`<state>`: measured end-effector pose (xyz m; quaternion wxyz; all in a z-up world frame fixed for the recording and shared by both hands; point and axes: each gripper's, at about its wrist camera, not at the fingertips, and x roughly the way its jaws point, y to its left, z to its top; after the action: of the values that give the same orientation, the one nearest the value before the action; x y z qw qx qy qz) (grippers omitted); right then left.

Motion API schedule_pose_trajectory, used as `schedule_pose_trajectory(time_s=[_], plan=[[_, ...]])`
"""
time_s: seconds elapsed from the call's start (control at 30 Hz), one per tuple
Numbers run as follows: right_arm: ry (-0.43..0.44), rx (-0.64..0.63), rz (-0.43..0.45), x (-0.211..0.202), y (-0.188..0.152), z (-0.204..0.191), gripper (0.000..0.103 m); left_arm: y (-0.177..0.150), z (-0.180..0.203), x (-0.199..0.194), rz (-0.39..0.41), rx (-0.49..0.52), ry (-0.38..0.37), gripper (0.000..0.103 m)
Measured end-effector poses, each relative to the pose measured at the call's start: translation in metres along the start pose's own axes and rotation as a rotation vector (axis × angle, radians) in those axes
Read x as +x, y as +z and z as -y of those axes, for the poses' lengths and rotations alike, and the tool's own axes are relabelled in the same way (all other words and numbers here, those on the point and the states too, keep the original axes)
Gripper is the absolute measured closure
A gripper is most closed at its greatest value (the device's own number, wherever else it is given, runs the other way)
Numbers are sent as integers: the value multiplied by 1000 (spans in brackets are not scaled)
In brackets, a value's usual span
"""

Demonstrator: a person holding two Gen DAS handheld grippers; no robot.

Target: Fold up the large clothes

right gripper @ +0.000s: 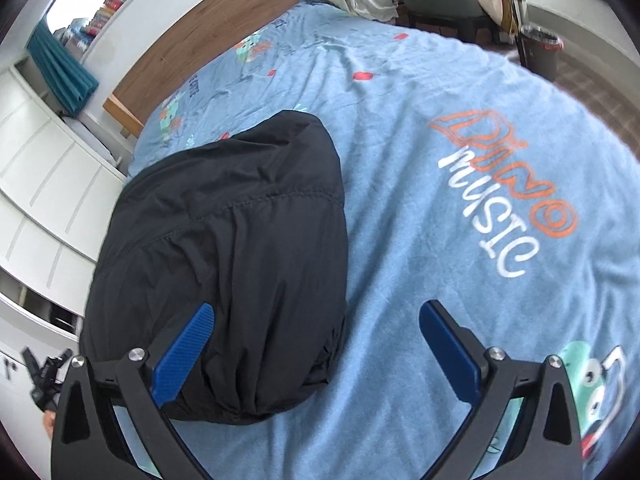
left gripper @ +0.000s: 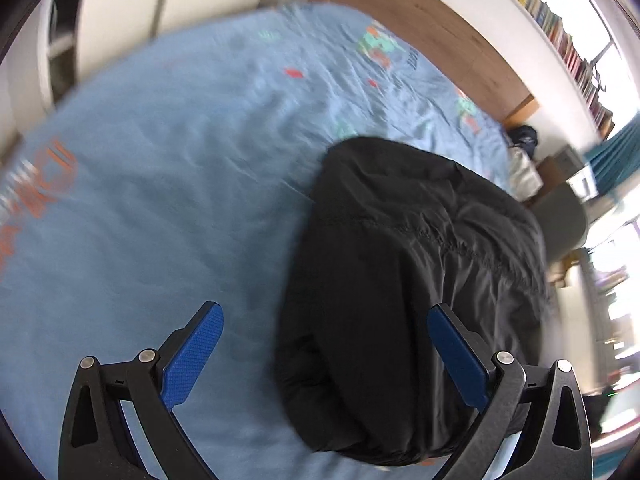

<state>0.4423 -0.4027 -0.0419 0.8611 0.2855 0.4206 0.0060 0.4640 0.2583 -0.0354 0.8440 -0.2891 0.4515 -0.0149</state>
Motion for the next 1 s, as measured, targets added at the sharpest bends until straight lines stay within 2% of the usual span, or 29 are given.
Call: schedule_pose_trajectory(time_s=[0.17,0.3,0.43,0.57,0.7,0.87,1.0], plan=[[78,66,-36,20,4,12,0,3,-14,30,-63,-101,-94,2],[151,111,-66,37,7,18,0,3,-22,56,-121,-168,-202,2],[220,146,-90,57,9,24,0,-2,-25,73,-150,-199,-253,1],[262,174,-138,84,7,28,0,-8,-29,83,-169,-250,-350,1],[343,210,-177,115,2,23,0,-12,-32,89,-182,-292,-424,1],[405,217,-202,145,3,6,0,-12,-22,94,-217,-279,-450,1],[437,252,-230,157,2,8,0,-14,-11,99,-222,-235,-386,1]])
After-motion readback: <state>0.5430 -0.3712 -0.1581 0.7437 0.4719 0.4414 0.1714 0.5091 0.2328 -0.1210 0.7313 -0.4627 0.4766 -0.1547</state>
